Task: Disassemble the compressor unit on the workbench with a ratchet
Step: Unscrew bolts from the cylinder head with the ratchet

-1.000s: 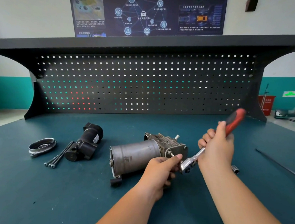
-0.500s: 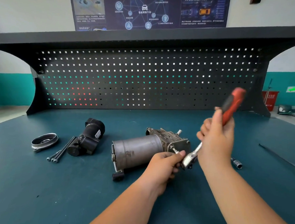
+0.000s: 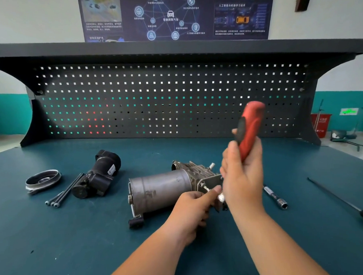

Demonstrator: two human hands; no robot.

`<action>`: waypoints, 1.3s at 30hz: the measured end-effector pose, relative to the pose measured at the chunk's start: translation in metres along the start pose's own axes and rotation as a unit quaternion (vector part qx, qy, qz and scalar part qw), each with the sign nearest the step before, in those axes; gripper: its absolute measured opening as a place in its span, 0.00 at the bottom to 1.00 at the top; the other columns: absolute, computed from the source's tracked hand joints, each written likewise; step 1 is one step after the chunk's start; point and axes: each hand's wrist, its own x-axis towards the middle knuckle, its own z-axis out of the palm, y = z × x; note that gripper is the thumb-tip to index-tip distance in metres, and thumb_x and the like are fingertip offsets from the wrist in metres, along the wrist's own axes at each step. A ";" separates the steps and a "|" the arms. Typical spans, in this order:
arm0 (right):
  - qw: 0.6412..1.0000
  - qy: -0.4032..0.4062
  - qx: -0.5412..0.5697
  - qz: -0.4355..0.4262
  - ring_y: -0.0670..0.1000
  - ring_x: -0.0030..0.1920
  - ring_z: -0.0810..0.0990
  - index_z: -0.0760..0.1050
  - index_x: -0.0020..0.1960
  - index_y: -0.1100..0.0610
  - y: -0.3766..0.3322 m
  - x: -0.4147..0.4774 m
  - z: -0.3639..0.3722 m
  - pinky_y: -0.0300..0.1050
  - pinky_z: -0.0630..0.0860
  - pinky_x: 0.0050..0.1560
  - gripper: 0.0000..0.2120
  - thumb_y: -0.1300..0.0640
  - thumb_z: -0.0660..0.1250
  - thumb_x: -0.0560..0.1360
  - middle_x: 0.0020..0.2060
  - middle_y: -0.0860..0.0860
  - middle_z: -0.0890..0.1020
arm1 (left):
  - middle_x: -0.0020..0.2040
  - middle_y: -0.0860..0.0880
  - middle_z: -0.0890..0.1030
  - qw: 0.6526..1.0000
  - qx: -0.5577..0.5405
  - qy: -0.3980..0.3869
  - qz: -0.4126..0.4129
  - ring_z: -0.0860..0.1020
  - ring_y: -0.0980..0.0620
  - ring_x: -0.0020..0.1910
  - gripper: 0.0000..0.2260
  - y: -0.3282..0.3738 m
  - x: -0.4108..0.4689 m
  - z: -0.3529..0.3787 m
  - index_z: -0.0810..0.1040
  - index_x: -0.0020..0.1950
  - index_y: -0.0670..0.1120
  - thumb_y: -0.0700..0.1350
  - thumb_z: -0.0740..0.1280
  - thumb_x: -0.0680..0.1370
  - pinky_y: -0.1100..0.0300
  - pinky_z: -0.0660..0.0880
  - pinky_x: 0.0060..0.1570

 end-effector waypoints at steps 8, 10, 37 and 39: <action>0.998 -0.024 -0.038 -0.033 0.44 0.30 0.68 0.70 0.51 0.38 -0.001 -0.004 0.001 0.42 0.68 0.34 0.08 0.43 0.61 0.72 0.31 0.41 0.71 | 0.23 0.52 0.72 0.999 -0.002 -0.003 0.034 0.60 0.58 0.21 0.21 -0.002 0.003 -0.001 0.72 0.20 0.49 0.43 0.67 0.75 0.68 0.57 0.21; 0.996 0.066 0.045 0.034 0.41 0.25 0.64 0.69 0.49 0.46 0.003 0.005 -0.003 0.35 0.65 0.28 0.03 0.49 0.61 0.76 0.27 0.40 0.69 | 0.23 0.52 0.70 0.999 -0.011 -0.006 0.032 0.59 0.57 0.21 0.22 -0.003 0.002 -0.001 0.73 0.20 0.49 0.46 0.68 0.76 0.67 0.57 0.21; 0.991 0.094 0.081 0.059 0.41 0.24 0.63 0.69 0.48 0.48 0.005 0.006 -0.004 0.33 0.63 0.26 0.01 0.52 0.60 0.78 0.25 0.40 0.67 | 0.23 0.54 0.68 0.999 -0.024 0.005 0.022 0.61 0.58 0.21 0.18 -0.003 0.002 -0.001 0.68 0.27 0.48 0.45 0.68 0.76 0.68 0.57 0.20; 0.958 0.200 0.129 0.159 0.40 0.22 0.61 0.67 0.45 0.50 0.010 0.016 -0.011 0.32 0.60 0.22 0.06 0.53 0.58 0.81 0.23 0.41 0.65 | 0.24 0.54 0.69 0.999 -0.039 -0.004 0.014 0.62 0.59 0.21 0.19 -0.005 0.003 -0.001 0.71 0.25 0.49 0.45 0.68 0.76 0.68 0.57 0.20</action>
